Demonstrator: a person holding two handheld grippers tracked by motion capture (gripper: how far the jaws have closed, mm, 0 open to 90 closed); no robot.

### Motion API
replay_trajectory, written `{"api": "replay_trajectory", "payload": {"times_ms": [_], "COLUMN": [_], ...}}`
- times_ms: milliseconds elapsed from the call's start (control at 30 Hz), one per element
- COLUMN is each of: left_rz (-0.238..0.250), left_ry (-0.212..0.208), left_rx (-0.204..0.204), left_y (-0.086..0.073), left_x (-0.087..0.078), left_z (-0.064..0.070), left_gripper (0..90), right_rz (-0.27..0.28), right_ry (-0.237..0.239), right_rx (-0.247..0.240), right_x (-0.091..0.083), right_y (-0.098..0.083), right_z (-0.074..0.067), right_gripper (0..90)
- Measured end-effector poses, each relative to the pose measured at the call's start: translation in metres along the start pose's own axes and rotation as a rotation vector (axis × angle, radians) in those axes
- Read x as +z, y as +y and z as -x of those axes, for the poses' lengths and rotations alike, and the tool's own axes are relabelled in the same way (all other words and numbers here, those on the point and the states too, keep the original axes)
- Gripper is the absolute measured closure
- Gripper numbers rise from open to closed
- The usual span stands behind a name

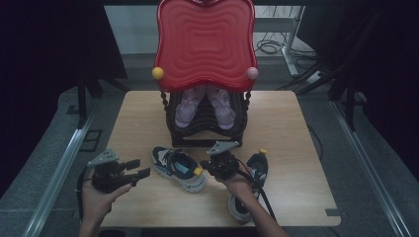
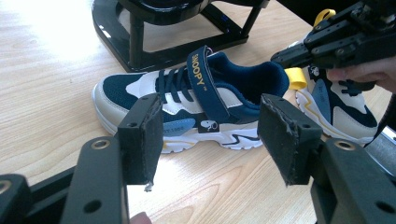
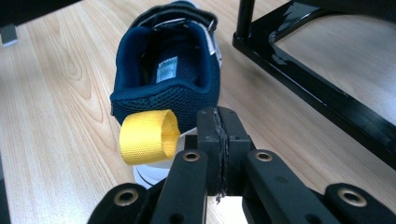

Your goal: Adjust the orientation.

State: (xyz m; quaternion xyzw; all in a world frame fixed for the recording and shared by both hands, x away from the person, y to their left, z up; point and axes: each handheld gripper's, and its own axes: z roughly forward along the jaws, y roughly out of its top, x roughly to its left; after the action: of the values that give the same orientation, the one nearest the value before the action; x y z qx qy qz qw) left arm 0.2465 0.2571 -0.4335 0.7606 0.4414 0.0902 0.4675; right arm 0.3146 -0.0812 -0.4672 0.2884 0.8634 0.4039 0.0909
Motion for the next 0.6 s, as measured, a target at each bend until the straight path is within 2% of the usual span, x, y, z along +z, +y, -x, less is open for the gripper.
{"api": "replay_trajectory", "payload": {"times_ms": [233, 600], "left_rz": [0.004, 0.02], "left_ry": [0.004, 0.017], "left_rx": [-0.002, -0.013], "left_y": [0.0, -0.001], "left_x": [-0.002, -0.003], "left_z": [-0.002, -0.003], "left_gripper": [40.9, 41.1], "right_rz": [-0.025, -0.024], "right_ry": [-0.016, 0.042], "right_rx": [-0.052, -0.078], "right_x": [0.006, 0.008], "right_y": [0.001, 0.002], "right_z": [-0.012, -0.026], "right_gripper": [89.4, 89.5]}}
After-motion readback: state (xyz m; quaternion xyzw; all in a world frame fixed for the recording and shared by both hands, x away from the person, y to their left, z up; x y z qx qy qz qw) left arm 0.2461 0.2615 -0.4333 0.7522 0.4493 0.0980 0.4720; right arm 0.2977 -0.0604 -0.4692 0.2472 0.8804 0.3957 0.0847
